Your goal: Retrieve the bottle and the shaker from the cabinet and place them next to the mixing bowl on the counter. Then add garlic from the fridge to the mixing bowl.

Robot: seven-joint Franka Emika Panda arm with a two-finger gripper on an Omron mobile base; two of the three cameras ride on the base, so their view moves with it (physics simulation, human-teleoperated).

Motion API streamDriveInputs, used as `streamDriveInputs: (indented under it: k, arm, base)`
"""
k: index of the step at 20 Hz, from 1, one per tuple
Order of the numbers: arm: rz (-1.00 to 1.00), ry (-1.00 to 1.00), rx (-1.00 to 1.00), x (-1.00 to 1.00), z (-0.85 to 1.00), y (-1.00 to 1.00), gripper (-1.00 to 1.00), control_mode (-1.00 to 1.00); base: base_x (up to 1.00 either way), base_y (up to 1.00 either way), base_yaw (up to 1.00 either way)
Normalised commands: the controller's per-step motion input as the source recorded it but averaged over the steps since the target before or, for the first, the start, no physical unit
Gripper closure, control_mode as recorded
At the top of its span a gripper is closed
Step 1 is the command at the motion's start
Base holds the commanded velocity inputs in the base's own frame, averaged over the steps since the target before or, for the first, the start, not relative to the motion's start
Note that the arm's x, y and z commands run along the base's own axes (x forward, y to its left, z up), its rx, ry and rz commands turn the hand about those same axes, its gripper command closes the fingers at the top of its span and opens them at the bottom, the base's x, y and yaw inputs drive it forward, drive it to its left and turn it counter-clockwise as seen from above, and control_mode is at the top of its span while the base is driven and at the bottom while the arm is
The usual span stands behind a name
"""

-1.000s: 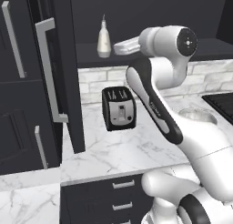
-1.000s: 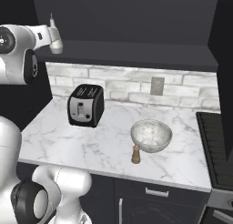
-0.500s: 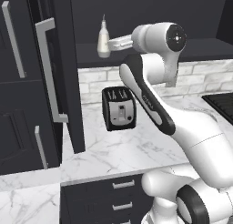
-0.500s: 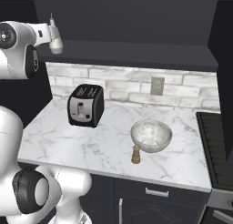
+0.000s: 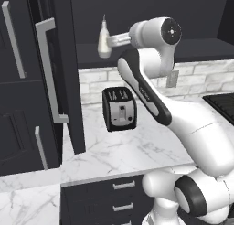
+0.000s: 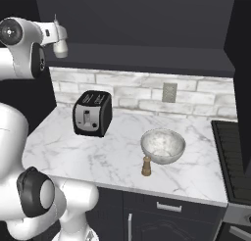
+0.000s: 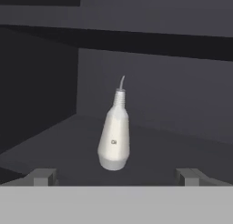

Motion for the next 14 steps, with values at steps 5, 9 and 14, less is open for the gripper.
streamDriveInputs:
  k: [5,9,14]
  arm:
    - [0.00,0.00,0.05,0.40,0.00,0.00,-1.00,-1.00]
    - [0.00,0.00,0.03,0.35,0.00,0.00,-1.00,-1.00]
    - [0.00,0.00,0.01,0.29,0.01,0.04,-1.00,-1.00]
  base:
    - [0.00,0.00,0.00]
    - [0.00,0.00,0.00]
    - [0.00,0.00,0.00]
